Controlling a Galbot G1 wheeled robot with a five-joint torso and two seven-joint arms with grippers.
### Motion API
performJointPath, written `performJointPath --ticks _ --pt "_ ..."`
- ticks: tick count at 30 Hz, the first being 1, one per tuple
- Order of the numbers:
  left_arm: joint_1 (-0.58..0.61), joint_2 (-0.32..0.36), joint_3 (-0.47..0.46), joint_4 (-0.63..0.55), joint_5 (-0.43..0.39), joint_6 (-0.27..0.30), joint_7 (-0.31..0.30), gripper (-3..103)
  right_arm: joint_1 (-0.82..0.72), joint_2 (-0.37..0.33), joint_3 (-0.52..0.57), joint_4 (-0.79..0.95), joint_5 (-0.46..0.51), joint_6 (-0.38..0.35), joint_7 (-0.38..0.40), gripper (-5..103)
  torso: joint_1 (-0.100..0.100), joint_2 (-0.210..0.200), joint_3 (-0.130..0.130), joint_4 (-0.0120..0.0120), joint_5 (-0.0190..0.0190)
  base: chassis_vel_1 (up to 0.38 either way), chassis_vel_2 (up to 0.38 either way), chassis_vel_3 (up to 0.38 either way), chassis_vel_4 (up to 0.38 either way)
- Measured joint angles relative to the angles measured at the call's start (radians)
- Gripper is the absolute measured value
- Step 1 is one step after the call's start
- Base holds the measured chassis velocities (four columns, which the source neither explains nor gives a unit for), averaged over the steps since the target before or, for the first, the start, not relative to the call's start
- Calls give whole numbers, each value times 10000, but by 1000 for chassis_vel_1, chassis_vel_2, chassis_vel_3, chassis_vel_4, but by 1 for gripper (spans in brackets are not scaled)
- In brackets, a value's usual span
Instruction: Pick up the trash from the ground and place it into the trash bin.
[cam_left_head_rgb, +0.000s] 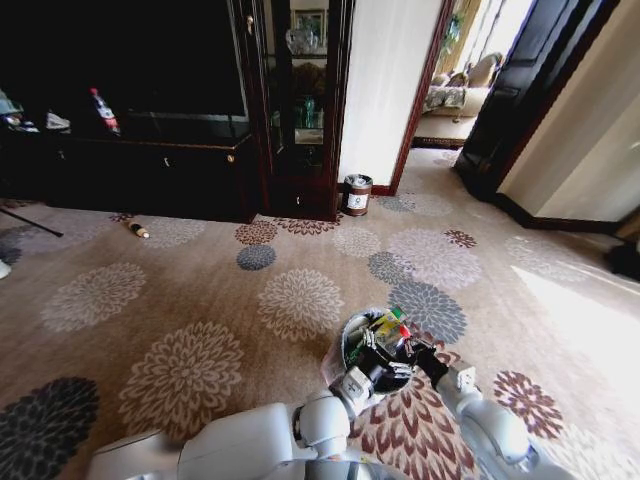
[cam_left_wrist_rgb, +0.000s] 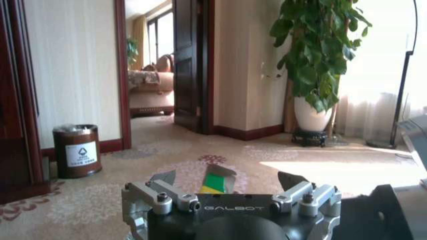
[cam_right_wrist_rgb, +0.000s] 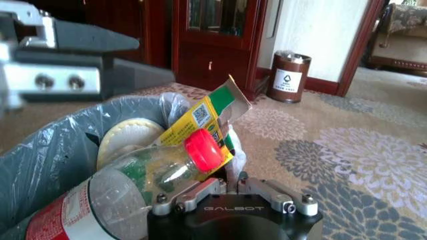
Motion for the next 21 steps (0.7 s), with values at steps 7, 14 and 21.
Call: performJointPath --ticks 7,14,21 --pt "381 716 -1832 -919 -930 447 -285 100 14 -71 28 86 117 -82 240 2 0 0 0 1 -1 0 0 0 0" --pt "1480 1459 -3641 -1401 -1366 1536 -1705 100 -111 76 298 451 307 -237 567 2 0 0 0 -2 -2 0 0 0 0" --pt "4892 1279 -5261 -2078 -143 1975 -1799 100 -263 303 458 638 201 -260 532 2 0 0 -1 6 -2 0 0 0 0"
